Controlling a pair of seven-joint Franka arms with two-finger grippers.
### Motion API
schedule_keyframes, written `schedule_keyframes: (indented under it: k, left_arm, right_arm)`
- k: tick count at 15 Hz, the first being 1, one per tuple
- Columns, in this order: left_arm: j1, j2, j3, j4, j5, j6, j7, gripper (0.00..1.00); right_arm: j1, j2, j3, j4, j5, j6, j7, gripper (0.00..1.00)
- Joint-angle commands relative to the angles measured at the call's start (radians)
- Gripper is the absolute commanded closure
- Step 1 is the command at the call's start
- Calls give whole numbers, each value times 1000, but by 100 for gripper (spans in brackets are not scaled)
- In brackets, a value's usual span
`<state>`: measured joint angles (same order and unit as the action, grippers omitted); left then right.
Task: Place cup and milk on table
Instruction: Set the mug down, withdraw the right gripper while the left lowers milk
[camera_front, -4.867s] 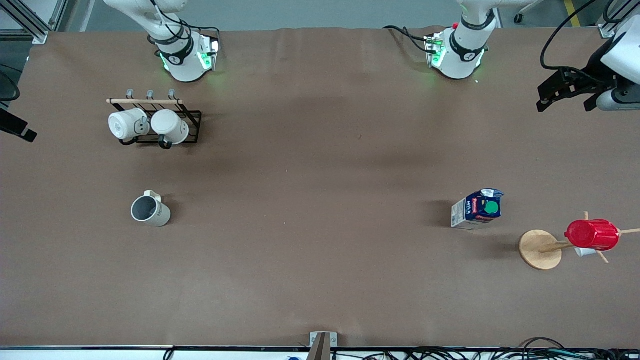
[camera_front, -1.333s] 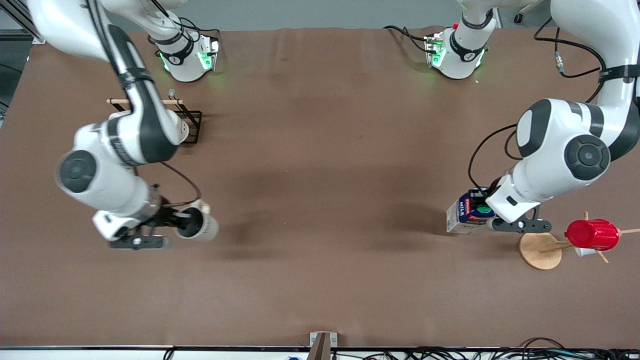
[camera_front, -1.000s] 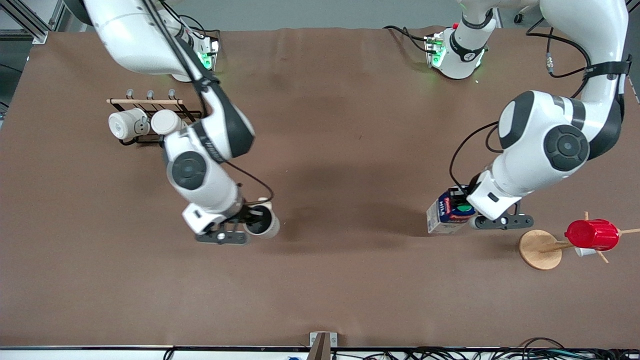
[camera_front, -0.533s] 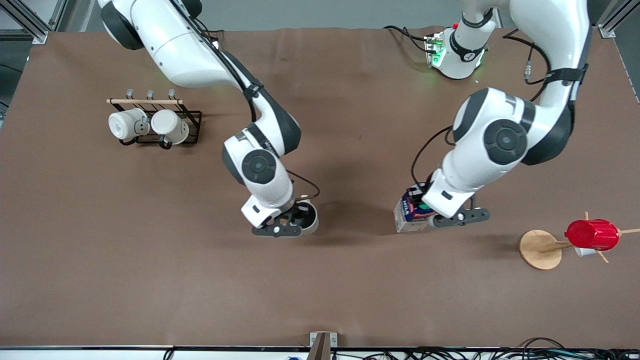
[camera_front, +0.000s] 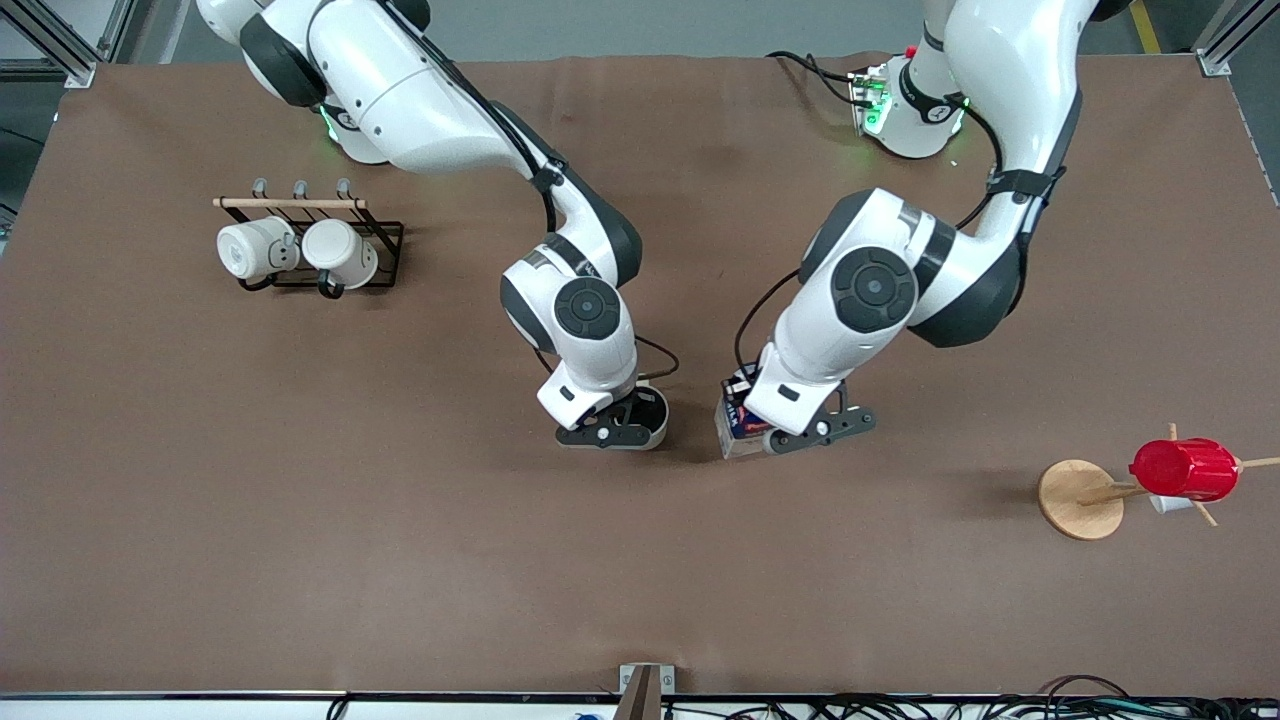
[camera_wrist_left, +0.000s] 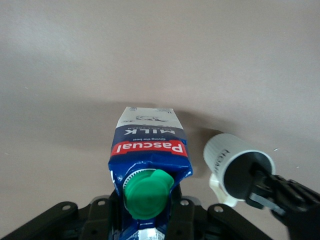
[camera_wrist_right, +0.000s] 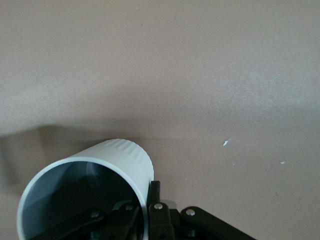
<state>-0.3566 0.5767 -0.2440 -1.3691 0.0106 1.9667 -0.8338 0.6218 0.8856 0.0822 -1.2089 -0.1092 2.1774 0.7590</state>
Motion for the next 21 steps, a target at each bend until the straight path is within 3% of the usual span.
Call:
schedule_keyframes:
  k: [1, 6, 7, 9, 12, 17, 18, 19, 20, 21]
  left_arm:
    - [-27, 40, 5, 53, -9, 9, -57, 64]
    - [-44, 77, 5, 64, -11, 74, -91, 64]
    - [-48, 86, 5, 70, -9, 75, -91, 64]
    - [-59, 97, 5, 77, -9, 86, -93, 64]
    - [-64, 110, 5, 79, -9, 100, -91, 64]
    - [-76, 126, 5, 79, -9, 109, -90, 62]
    - [-76, 129, 5, 79, -9, 110, -90, 47]
    - [-73, 129, 5, 77, -9, 110, -79, 12]
    - [-71, 126, 6, 77, -6, 110, -80, 0]
    - [-70, 118, 8, 79, -6, 110, -80, 0]
  right_arm:
    - [9, 15, 1, 14, -43, 12, 39, 87]
    - [-1, 0, 1, 15, -40, 1, 48, 12]
    - [-4, -22, 2, 14, -37, -4, 49, 4]
    - [-28, -63, 4, 5, -30, -62, 48, 0]
    - [-80, -213, 7, -58, -24, -165, 45, 0]
    - [-262, -589, 7, -372, -24, -165, 36, 0]
    - [-304, -649, 5, -414, -24, -165, 36, 0]
    - [-348, -699, 7, -444, -24, -171, 33, 0]
    - [-399, -744, 7, -466, -24, -188, 20, 0]
    - [-445, -772, 7, -469, -23, -215, -9, 0]
